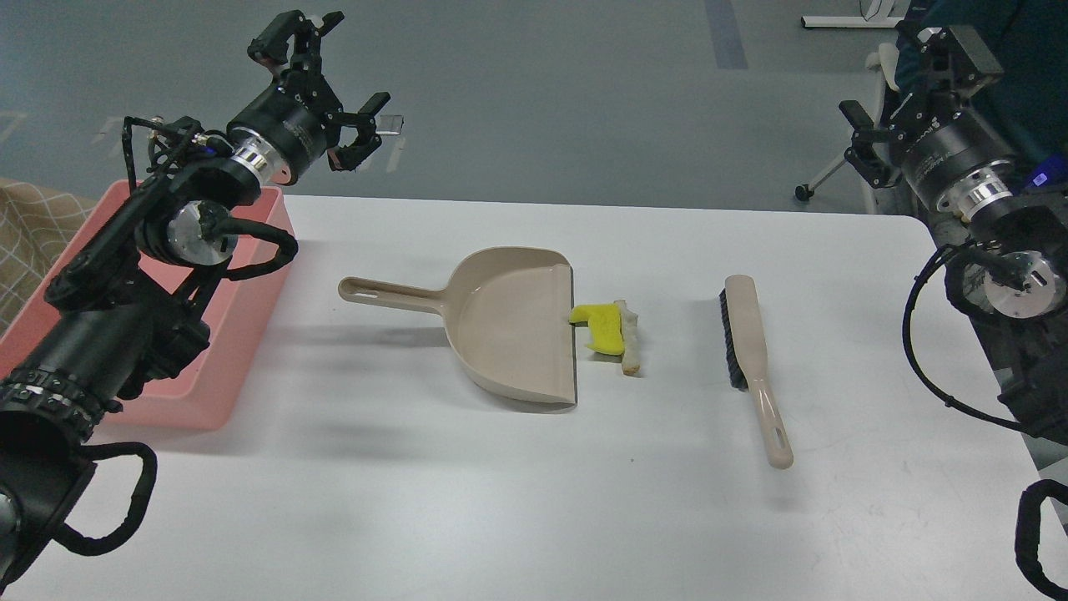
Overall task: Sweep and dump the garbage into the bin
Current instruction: 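Raise both grippers and move the left gripper toward the dustpan handle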
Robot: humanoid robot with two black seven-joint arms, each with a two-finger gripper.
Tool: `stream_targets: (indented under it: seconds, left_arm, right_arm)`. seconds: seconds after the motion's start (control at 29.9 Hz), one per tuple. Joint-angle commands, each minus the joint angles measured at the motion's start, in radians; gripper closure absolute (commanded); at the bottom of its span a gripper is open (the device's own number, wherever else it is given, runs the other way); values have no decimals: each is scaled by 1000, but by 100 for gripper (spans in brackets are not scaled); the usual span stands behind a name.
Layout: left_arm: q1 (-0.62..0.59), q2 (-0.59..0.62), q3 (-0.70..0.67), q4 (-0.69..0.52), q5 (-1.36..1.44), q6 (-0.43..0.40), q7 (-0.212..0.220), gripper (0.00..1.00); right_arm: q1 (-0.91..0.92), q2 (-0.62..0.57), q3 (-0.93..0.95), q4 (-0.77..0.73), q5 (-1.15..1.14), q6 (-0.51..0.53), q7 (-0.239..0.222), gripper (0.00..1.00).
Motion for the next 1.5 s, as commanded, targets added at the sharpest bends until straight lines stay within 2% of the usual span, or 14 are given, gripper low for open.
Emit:
stream_targets:
  seconds: [0.0, 0.4, 0.53, 0.6, 0.9, 1.0, 1.1, 1.47]
  left_arm:
    - [-1, -7, 3, -2, 1, 7, 1, 2]
    - [-4, -41, -11, -4, -2, 47, -4, 2]
    - [-6, -48, -22, -5, -15, 118, 1, 2]
    - [-6, -51, -23, -7, -16, 125, 4, 2]
    - [12, -45, -54, -8, -18, 101, -1, 2]
    - [40, -50, -57, -57, -18, 26, -2, 2]
    - [77, -51, -55, -125, -16, -3, -2, 2]
    - [157, -44, -51, -182, -7, 50, 4, 2]
  right_arm:
    - [-9, 4, -15, -3, 4, 3, 23, 0]
    - [-1, 8, -7, 3, 13, -2, 20, 0]
    - [-5, 11, 6, 12, 17, -11, 23, 0]
    - [-7, 11, 7, 7, 17, -11, 21, 0]
    - [-16, 11, 3, 1, 17, -12, 15, 0]
    - [-13, 11, -1, 1, 17, -17, 15, 0]
    - [-9, 11, -7, -2, 15, -22, 15, 0]
    - [-18, -7, -73, 9, 15, -18, 21, 0]
